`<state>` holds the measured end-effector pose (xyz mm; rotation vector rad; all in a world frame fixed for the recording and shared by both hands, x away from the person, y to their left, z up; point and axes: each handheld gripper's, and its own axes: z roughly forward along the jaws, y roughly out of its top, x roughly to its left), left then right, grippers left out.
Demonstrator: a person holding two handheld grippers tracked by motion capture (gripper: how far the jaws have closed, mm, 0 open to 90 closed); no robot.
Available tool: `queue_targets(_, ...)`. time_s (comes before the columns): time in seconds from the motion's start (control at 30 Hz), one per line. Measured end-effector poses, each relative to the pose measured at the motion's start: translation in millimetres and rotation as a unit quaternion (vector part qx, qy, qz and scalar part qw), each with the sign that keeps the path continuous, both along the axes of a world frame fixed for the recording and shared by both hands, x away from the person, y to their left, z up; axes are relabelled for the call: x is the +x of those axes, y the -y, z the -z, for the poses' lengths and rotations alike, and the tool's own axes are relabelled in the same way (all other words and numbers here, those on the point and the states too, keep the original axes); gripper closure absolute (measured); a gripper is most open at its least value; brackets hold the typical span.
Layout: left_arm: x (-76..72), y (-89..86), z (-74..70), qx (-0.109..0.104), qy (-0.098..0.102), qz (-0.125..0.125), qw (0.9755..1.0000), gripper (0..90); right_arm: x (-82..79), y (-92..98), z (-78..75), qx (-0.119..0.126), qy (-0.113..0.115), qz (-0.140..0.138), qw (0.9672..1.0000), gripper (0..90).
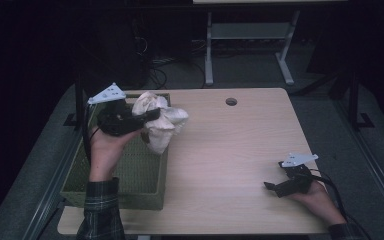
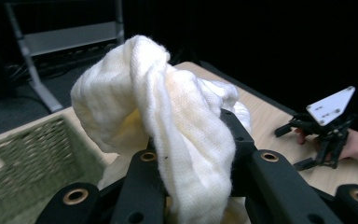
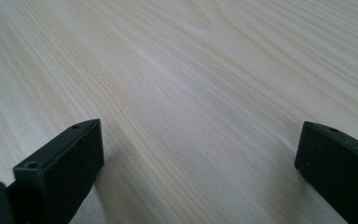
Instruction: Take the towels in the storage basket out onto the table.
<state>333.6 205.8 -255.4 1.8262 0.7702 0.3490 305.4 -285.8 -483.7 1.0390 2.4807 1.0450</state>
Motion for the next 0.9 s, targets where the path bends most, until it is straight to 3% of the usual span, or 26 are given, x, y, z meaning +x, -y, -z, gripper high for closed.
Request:
queue_targets(0.13, 3.7, 17.2, -0.4, -0.011, 0.002, 0.026, 0.9996, 73.3, 0.0, 0.0, 0.0, 0.000, 0.000, 0.000, 1.0000, 0.7)
queue_targets(0.47, 9.1, 54.2, -3.5, -0.009, 0.005, 0.071, 0.9974, 73.4, 0.0, 0.0, 0.0, 0.000, 0.000, 0.000, 1.0000, 0.7)
queue_targets(0.9, 14.9, 112.1, 9.4, -0.015, -0.007, 0.140, 0.9900, 73.9, -0.1, -0.1, 0.0, 0.001, -0.001, 0.000, 1.0000, 0.7)
